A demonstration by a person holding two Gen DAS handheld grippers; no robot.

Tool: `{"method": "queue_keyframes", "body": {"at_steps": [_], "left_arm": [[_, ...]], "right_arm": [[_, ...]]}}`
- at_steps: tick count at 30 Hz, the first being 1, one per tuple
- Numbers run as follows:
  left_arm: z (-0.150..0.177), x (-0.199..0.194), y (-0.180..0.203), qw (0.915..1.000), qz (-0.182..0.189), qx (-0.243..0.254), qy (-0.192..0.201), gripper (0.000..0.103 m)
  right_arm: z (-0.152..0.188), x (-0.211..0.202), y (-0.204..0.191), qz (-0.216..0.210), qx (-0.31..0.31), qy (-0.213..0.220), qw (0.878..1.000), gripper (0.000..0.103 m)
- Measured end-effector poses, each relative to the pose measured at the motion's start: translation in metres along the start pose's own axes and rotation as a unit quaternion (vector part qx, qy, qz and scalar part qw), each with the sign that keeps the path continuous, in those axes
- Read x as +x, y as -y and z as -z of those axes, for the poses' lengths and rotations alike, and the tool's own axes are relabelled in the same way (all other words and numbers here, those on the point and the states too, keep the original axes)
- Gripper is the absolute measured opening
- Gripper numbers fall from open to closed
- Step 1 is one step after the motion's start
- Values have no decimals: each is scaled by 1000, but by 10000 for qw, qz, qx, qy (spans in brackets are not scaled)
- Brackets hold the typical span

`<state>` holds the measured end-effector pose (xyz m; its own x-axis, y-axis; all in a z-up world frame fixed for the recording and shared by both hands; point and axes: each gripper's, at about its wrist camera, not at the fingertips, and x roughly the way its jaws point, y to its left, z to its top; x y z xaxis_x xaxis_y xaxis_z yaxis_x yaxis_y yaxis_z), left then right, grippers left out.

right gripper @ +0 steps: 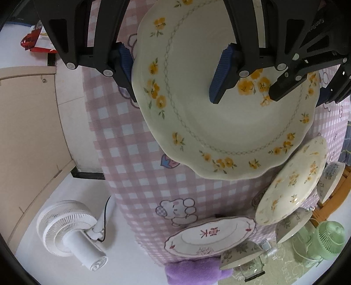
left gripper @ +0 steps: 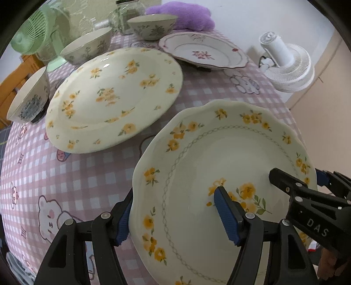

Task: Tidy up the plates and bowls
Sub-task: 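Lift the yellow-flower plate with both grippers and carry it toward the white fan, then lower the plate onto the cloth and open both grippers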

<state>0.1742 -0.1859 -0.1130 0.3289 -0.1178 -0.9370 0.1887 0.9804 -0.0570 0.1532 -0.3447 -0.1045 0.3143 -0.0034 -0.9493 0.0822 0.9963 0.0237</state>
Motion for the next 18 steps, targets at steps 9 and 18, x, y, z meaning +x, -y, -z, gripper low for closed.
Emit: {"method": "queue_keyframes", "body": {"at_steps": [9,18], "left_arm": [[-1,4,-1,10000,20,-11,12,75],[-1,-22,-2,9991,28,324,256,81]], "right_arm": [[1,6,-2,-106,-51,-24,9999,72],[3,-17,-2,28,228,204,9995,72]]}}
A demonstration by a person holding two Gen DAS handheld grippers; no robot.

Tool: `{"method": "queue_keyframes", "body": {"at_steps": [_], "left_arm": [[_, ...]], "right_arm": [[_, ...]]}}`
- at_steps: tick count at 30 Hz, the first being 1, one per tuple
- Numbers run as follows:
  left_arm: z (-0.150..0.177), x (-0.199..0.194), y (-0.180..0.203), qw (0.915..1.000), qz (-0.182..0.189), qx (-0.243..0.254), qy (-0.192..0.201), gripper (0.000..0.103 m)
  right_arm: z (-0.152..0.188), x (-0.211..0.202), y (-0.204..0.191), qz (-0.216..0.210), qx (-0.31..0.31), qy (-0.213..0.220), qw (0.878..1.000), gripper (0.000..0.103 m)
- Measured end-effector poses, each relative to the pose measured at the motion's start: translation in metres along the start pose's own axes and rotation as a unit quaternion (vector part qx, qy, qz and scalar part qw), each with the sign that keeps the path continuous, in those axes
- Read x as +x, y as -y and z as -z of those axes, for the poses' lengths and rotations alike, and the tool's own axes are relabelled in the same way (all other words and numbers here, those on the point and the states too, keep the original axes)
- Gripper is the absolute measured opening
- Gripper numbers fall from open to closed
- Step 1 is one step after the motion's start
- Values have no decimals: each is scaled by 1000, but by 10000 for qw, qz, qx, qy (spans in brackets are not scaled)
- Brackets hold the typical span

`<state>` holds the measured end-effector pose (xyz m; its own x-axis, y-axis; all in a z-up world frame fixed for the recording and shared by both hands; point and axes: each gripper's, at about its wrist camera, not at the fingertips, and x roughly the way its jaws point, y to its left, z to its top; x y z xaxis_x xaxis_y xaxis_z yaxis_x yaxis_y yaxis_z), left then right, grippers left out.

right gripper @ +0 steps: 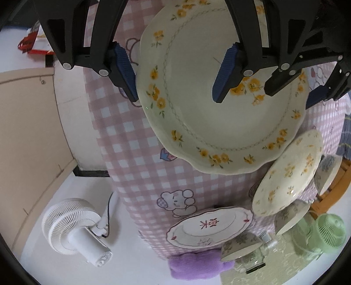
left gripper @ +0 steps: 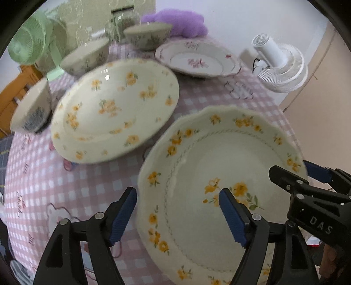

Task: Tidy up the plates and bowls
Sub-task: 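Lower the plate onto the cloth and open both grippers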

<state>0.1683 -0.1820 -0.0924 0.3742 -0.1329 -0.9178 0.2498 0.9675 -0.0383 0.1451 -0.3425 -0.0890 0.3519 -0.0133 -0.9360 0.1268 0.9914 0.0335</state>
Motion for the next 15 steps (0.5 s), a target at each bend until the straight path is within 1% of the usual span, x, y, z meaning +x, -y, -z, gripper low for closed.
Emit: {"method": "queue_keyframes", "body": {"at_steps": [2,5,10,15], "left_arm": [[-1,-9,-3,9999,20,58,103,84],[-2,-19,-10,9997,85,101,189,84],[-3,-39,-24,9991,110,137,375,84],[2,-55,-48,9984,102,118,551,84]], "right_arm": [[0,-10,-2,61,63,152,9998,72],[-2,-28,-10,138,48,414,9990,72],[-3,-46,-26,165,2,641,9978,73],[1,-63,-56,216,-59,849,9961,73]]}}
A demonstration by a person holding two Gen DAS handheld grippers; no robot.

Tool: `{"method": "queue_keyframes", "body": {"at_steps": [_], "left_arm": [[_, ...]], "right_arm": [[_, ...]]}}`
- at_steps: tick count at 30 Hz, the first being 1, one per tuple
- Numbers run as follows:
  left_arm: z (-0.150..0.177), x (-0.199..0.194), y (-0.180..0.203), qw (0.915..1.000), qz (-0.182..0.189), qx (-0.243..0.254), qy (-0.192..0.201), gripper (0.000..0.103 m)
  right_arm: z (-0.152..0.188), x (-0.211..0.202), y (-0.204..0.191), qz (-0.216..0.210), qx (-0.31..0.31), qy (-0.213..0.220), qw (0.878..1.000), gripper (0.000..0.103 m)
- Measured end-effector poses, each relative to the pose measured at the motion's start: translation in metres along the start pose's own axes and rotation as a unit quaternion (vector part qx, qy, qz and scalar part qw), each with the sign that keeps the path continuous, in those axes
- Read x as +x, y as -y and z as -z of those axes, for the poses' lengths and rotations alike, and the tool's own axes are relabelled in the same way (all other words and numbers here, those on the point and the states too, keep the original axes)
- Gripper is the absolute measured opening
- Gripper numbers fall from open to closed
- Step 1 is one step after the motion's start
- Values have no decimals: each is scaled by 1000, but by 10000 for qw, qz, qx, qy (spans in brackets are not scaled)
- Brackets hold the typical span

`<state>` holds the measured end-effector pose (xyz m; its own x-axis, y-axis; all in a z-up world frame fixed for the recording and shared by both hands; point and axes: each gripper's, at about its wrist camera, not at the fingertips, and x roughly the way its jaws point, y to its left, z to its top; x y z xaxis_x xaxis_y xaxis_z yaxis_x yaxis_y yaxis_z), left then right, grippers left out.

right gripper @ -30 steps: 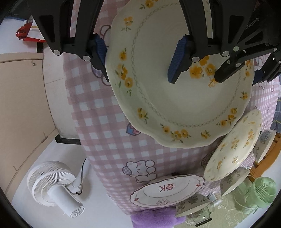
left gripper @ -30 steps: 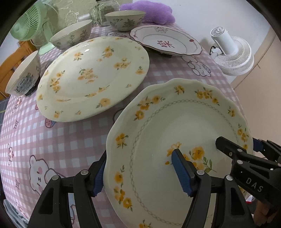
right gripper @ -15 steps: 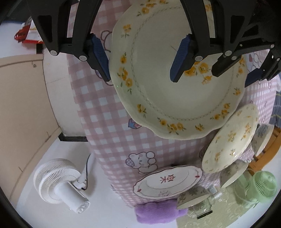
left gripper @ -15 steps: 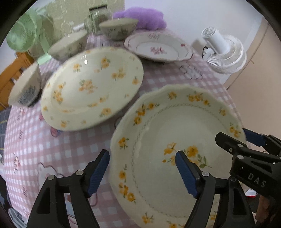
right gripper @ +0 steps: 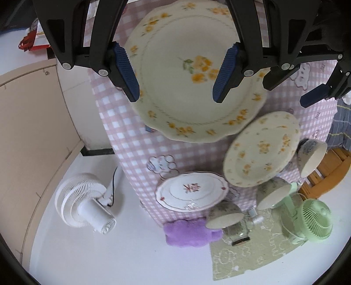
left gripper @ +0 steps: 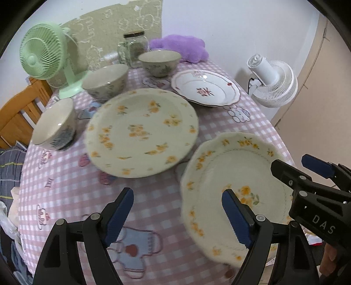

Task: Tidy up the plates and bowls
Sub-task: 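Lower the plate onto the cloth and open both grippers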

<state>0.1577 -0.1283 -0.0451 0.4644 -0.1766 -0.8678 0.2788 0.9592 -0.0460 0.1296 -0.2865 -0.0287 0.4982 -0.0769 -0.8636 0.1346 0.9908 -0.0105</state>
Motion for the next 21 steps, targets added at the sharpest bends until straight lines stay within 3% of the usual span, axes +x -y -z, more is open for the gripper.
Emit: {"method": "queue_keyframes", "body": {"at_steps": [21], "left_arm": [[16,-49,-143,9979,-316,-369,437,81]], "right_arm": [[-3,-32,-147,-110,142,372,9991,72]]}}
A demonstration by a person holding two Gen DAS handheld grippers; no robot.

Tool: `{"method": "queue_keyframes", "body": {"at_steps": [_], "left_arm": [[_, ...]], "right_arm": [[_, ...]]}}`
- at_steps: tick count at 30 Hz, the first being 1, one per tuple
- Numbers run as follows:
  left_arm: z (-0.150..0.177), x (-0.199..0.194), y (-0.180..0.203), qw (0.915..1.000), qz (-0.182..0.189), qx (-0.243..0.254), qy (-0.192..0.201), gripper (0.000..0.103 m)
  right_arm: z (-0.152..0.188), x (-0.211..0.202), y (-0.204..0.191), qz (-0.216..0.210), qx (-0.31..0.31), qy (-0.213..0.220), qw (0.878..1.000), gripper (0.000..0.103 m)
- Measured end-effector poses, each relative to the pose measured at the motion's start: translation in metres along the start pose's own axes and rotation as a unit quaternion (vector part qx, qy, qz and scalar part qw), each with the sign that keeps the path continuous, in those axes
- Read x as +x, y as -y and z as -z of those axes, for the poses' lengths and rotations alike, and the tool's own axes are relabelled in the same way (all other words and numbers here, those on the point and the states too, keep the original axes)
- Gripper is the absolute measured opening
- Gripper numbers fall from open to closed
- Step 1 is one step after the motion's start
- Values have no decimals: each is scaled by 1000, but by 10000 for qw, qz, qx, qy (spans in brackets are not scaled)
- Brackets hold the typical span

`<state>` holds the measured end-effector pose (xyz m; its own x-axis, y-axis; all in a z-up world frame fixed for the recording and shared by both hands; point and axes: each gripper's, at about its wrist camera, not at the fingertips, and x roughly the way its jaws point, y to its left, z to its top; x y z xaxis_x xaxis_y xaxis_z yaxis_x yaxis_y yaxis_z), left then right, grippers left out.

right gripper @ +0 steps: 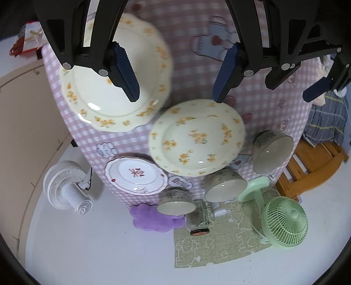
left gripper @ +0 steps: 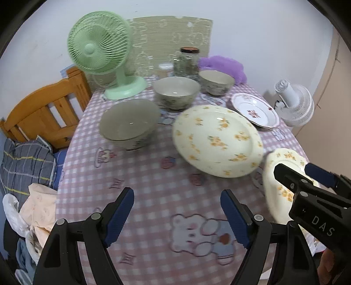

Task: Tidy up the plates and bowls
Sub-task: 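Lower the plate onto the cloth and open both grippers, then grasp the rim of the beaded-edge yellow-flower plate with both grippers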

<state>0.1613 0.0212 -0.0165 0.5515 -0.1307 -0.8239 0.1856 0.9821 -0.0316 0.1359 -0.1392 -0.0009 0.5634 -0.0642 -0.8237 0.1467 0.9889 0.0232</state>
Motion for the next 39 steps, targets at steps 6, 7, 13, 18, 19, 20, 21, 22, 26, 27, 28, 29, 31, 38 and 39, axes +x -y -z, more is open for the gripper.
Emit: {"method": "queue_keyframes", "body": {"at_steps": [6,7,13,18,19,20,21,22,26,27,28,29,31,38,39], "left_arm": [[-12,4,-41,9992,-141,-359,-51,80],[-15,5,-47,9989,-169,-427,-45,80],[-30,13,-62,9979,-266,-592,77,79],[-42,32,-55,9984,-206,-526,6,77],[-44,37,-52,9985,-216,-508,-7,77],[-46,41,-49,9985,-228,-500,-32,77],[-48,46,-45,9984,-249,-501,-55,76],[-50,51,-42,9982,-286,-512,-83,76],[-56,72,-30,9971,-334,-630,-252,73],[-57,76,-28,9968,-310,-671,-288,73],[-58,82,-24,9964,-260,-730,-329,73],[-59,85,-22,9961,-242,-765,-362,73],[-59,95,-16,9940,-240,-949,-494,73],[-60,123,7,9910,-165,-1141,-683,72],[-61,126,10,9910,-173,-1132,-695,72]], "right_arm": [[-12,5,-42,-137,-43,43,9999,72],[-15,5,-48,-157,-101,70,9998,72],[-37,14,-74,-303,-242,141,9991,73],[-49,37,-80,-362,-149,39,9992,73],[-51,42,-78,-358,-106,-3,9993,73],[-53,46,-76,-357,-71,-26,9993,73],[-55,52,-72,-352,-38,-52,9994,73],[-57,58,-70,-344,-22,-75,9994,73],[-64,80,-56,-267,-24,-203,9994,73],[-67,85,-52,-248,-29,-237,9994,73],[-68,88,-49,-235,-29,-249,9994,73],[-70,94,-45,-198,-31,-273,9994,73],[-73,103,-37,-141,-43,-336,9993,73],[-80,132,-7,-23,-69,-600,9982,73],[-81,136,-4,0,-88,-620,9980,73]]}}
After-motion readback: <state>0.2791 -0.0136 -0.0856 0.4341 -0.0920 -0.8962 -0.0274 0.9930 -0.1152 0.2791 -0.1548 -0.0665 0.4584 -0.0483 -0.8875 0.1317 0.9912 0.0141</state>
